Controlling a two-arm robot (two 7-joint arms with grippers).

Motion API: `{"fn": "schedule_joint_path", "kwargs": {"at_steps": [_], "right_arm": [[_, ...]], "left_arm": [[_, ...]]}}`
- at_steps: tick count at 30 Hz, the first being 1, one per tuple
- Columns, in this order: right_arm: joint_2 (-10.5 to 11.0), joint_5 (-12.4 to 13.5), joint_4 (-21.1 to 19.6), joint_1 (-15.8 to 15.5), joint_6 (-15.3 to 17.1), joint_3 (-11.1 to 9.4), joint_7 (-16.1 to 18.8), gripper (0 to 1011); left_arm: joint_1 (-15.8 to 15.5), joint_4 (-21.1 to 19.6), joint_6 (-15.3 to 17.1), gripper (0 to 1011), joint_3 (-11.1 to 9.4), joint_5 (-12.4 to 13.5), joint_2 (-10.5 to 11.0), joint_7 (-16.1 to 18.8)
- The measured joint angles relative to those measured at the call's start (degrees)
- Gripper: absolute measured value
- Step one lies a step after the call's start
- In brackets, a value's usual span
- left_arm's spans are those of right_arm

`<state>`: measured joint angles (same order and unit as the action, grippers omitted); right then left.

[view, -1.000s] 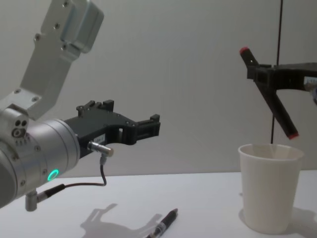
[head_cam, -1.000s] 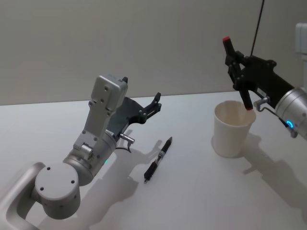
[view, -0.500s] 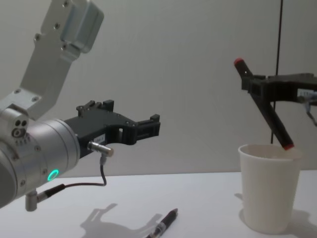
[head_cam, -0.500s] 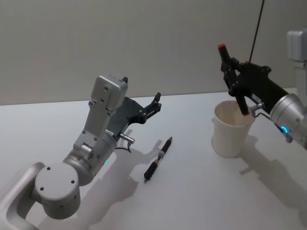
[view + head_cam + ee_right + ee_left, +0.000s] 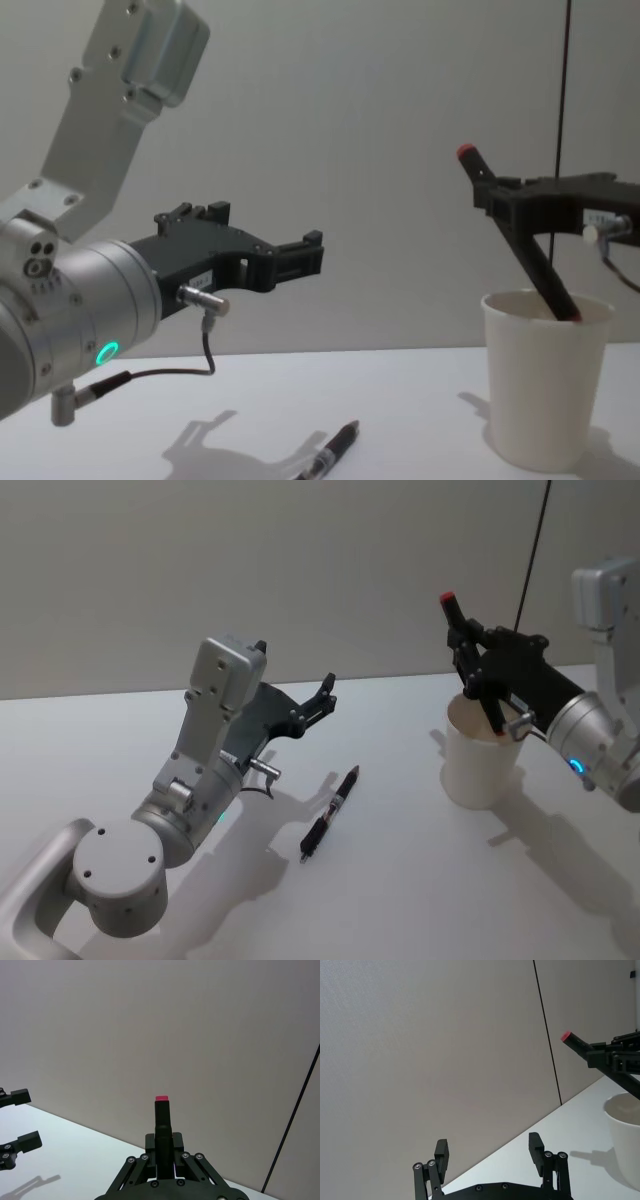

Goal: Place the pen into the pen holder.

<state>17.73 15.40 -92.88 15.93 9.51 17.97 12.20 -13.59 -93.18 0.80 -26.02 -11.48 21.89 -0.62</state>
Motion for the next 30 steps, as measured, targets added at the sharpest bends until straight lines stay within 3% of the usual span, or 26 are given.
{"fn": "schedule_joint_path", "kwargs": {"at_steps": [11, 18, 30], "right_arm": [[-0.49, -1.11, 0.69, -0.11, -0.51, 0.51, -0.32, 207], [-0.63, -1.45, 0.86, -0.14, -0.66, 0.67, -0.43, 393], [-0.74, -1.7, 1.01, -0.18, -0.75, 0.79, -0.5, 799]], "left_arm": [[0.0, 0.0, 0.0, 1001, 0.0, 0.0, 0.0, 0.0], [0.0, 0.0, 0.0, 1001, 0.0, 0.0, 0.0, 0.0], [0.0, 0.0, 0.0, 1001, 0.0, 0.0, 0.0, -0.01]]}}
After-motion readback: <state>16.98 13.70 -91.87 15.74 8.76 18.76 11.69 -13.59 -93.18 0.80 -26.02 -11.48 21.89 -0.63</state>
